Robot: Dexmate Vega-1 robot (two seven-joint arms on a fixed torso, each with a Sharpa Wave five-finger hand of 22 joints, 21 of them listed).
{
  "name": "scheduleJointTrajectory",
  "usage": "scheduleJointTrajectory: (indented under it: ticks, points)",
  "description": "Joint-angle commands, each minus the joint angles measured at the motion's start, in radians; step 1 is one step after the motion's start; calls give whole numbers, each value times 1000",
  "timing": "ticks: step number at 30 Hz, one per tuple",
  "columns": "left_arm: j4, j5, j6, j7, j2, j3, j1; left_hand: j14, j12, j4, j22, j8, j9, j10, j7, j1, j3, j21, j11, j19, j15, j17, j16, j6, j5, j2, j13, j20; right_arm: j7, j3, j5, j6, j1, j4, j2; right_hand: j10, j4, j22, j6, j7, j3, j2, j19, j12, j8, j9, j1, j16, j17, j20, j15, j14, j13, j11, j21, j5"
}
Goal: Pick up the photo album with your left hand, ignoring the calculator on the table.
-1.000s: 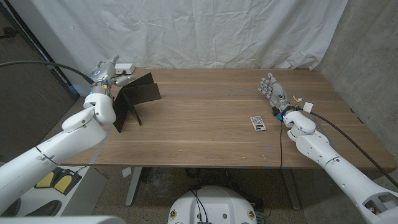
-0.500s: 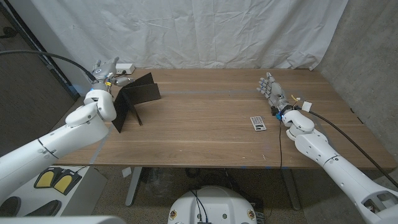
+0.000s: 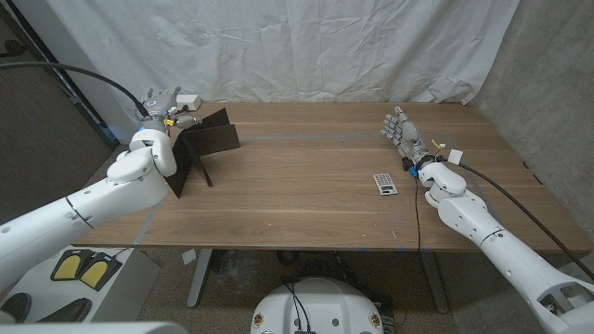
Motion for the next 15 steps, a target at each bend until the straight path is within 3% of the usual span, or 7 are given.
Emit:
scheduleJointTrajectory:
  ticks: [1,6,10,15]
  points:
    - [30,62,36,-82,2,104,-91,9,5,1,2,9,6,8,-2,0,-8,8,-2,0,-66,2,4,9,4,-12,3,-5,-16,-2,-6,-12,-2,-13,-3,11,-4,2,3,2,-3,5,10,9,-1,4,-1,10,2,-29,1,11,3,2,1,0]
    - [27,109,77,-130,-5,151,-135,-4,-1,4,3,2,6,-5,0,-5,-15,7,1,-4,-63,3,-1,-6,6,-16,3,-1,-18,0,-6,-11,-4,-19,-4,11,-4,2,3,2,-4,5,11,8,-1,4,-1,10,2,-29,3,11,3,3,-1,-1]
    - [28,170,121,-221,-5,229,-204,-24,-8,7,4,-8,6,-24,12,-12,-25,5,7,-12,-52,4,-7,-34,9,-24,4,24,-19,2,-5,-13,-6,-23,-7,10,-4,2,3,1,-4,5,11,8,-1,4,-2,9,3,-29,3,10,3,3,-2,-1]
    - [44,203,129,-287,-19,268,-249,-39,-13,9,5,-13,6,-43,17,-17,-34,3,12,-22,-44,5,-9,-55,12,-29,5,35,-19,6,0,-18,-9,-27,-12,10,-4,2,3,2,-4,6,10,7,0,4,-2,8,3,-28,3,9,3,4,-3,-1]
